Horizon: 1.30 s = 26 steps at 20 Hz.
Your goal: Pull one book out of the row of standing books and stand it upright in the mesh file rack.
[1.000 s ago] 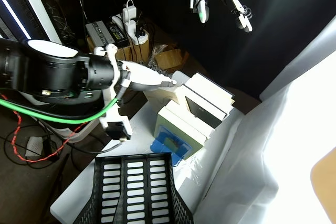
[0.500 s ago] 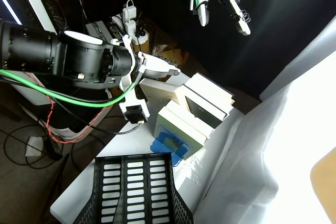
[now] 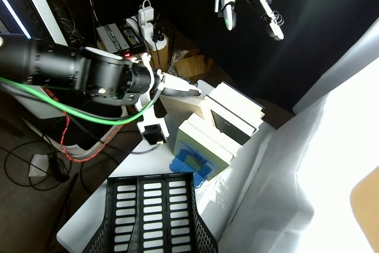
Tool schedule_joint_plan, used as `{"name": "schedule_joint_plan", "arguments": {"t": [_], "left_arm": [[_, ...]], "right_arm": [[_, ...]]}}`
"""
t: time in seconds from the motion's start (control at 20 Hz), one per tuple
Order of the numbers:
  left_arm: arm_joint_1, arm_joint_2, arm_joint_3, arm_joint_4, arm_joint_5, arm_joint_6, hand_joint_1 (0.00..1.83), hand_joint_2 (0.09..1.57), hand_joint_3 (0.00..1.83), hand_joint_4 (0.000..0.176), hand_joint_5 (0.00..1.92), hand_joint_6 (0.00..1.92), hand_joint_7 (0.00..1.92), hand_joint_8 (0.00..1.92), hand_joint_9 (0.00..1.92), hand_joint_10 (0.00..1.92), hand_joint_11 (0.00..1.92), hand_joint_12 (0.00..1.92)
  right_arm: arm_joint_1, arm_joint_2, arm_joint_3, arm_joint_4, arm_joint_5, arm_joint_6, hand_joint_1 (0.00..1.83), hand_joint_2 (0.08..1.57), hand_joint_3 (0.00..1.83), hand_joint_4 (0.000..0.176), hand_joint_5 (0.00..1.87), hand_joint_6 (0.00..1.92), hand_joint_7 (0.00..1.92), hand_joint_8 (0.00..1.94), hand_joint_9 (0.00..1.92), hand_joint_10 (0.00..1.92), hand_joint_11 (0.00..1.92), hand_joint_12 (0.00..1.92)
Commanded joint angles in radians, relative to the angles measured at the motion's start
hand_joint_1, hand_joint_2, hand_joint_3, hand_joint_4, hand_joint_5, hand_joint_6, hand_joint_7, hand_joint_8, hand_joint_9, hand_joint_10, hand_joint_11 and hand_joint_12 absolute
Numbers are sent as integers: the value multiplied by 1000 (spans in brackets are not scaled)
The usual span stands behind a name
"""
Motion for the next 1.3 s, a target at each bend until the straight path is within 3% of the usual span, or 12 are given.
{"name": "schedule_joint_plan", "arguments": {"t": [0.0, 0.2, 0.35, 0.5, 0.6, 0.65, 0.7, 0.75, 0.8, 0.9, 1.0, 1.25], "left_arm": [[-10, 7, 8, -40, -119, -6, 865, 1233, 0, 58, 103, 20, 62, 17, 0, 0, 0, 0], [-12, 7, 9, -37, -121, -6, 862, 1234, 0, 40, 115, 23, 72, 15, 0, 0, 0, 0], [-13, 5, 12, -35, -122, -6, 847, 1214, 0, 55, 141, 33, 73, 11, 0, 0, 0, 0], [-20, 0, 16, -26, -120, -6, 833, 1210, 0, 55, 145, 33, 63, 5, 0, 0, 0, 0], [-21, -2, 17, -26, -121, -6, 818, 1216, 0, 51, 140, 30, 72, 8, 0, 0, 0, 0], [-21, -4, 19, -25, -124, -6, 815, 1216, 0, 53, 140, 30, 84, 13, 0, 0, 0, 0], [-21, -5, 18, -23, -125, -6, 842, 1215, 0, 31, 158, 38, 105, 20, 19, 9, 0, 0], [-21, -4, 18, -22, -126, -6, 842, 1219, 0, 40, 147, 33, 88, 11, 3, 2, 0, 0], [-21, -4, 18, -22, -127, -6, 842, 1218, 0, 39, 150, 34, 96, 14, 9, 4, 0, 0], [-21, -5, 19, -23, -128, -6, 849, 1220, 0, 34, 162, 39, 109, 18, 25, 11, 0, 0], [-21, -5, 18, -23, -129, -6, 823, 1224, 0, 34, 141, 30, 92, 9, 11, 6, 0, 0], [-22, -5, 18, -23, -134, -6, 870, 1213, 0, 13, 170, 42, 115, 15, 30, 16, 0, 0]], "right_arm": [[-8, 0, 12, 7, -48, 0, 768, 934, 3, 16, 0, 0, 0, 0, 0, 0, 0, 0], [-39, -37, 33, -4, -60, 0, 741, 927, 0, 18, 0, 0, 0, 0, 0, 0, 0, 0], [-70, -65, 53, -13, -78, 2, 710, 944, 8, 25, 0, 0, 0, 0, 0, 0, 0, 0], [-100, -91, 72, -56, -94, 23, 943, 1272, 74, 22, 1, 0, 0, 0, 0, 0, 0, 1], [-112, -108, 90, -153, -116, 84, 1272, 1112, 0, 0, 368, 83, 480, 75, 454, 140, 70, 1168], [-117, -120, 111, -175, -118, 109, 1224, 1132, 0, 0, 624, 190, 838, 115, 786, 390, 286, 1475], [-119, -126, 130, -202, -117, 143, 1349, 1106, 0, 0, 821, 901, 1081, 660, 901, 1007, 501, 1680], [-119, -127, 134, -209, -117, 151, 1278, 1108, 0, 0, 912, 927, 1091, 978, 997, 1239, 635, 1789], [-119, -127, 137, -210, -117, 152, 1362, 1104, 0, 0, 925, 979, 1094, 983, 934, 1191, 685, 1763], [-119, -127, 137, -210, -115, 152, 1266, 1183, 0, 0, 917, 960, 1067, 1132, 1038, 1540, 790, 1906], [-119, -127, 136, -210, -111, 152, 1337, 1175, 0, 0, 807, 1228, 1003, 928, 897, 1378, 580, 1824], [-119, -127, 135, -210, -108, 152, 1361, 1149, 0, 0, 788, 1299, 992, 902, 867, 1325, 516, 1746]]}}
